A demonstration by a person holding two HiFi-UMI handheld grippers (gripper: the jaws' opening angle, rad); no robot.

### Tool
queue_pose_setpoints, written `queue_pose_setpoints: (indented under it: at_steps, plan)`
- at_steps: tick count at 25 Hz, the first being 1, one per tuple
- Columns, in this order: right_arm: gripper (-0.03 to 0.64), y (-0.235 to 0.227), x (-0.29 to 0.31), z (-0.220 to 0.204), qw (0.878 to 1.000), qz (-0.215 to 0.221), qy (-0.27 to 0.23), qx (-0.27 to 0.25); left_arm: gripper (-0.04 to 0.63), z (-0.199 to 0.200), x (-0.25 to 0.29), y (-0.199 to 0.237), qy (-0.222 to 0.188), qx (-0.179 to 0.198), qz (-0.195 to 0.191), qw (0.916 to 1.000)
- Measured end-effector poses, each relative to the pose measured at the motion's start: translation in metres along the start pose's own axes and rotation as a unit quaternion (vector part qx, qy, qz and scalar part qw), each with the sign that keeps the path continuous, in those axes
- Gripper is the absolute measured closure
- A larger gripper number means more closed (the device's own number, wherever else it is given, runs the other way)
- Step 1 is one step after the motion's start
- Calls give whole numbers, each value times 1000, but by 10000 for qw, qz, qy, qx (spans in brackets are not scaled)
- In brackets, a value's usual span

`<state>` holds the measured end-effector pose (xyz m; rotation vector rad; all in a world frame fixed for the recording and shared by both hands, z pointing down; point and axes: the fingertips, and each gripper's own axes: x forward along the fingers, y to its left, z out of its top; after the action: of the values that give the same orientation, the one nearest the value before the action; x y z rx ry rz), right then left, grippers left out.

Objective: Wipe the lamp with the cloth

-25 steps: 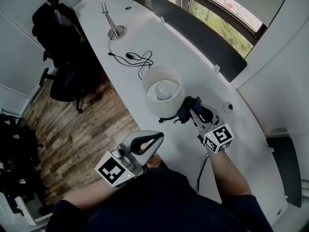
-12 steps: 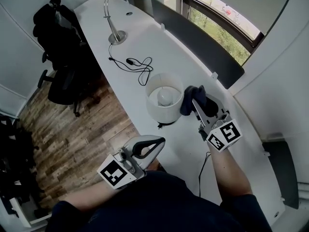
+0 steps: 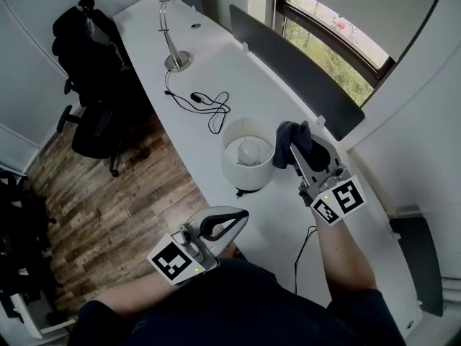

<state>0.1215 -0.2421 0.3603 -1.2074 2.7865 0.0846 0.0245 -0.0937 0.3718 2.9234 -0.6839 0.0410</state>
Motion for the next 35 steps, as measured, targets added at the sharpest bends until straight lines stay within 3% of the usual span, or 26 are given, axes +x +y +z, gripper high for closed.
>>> queue_pose_setpoints:
  at_steps: [7, 23, 28, 35]
  plan:
    - [523, -19, 5, -61, 9983, -180, 530, 133, 594, -8, -4, 5, 151, -22, 126, 9998]
    - [523, -36, -4, -156, 9862, -374, 1603, 199, 594, -16, -14, 7, 238, -98, 304, 9992]
    - [523, -35, -20, -154, 9857, -458, 1613, 177, 594, -16, -14, 3, 155, -118, 265, 9995]
    - [523, -21, -40, -114, 9894, -572, 1328, 96, 594, -10, -15, -7, -2, -49, 103, 9999]
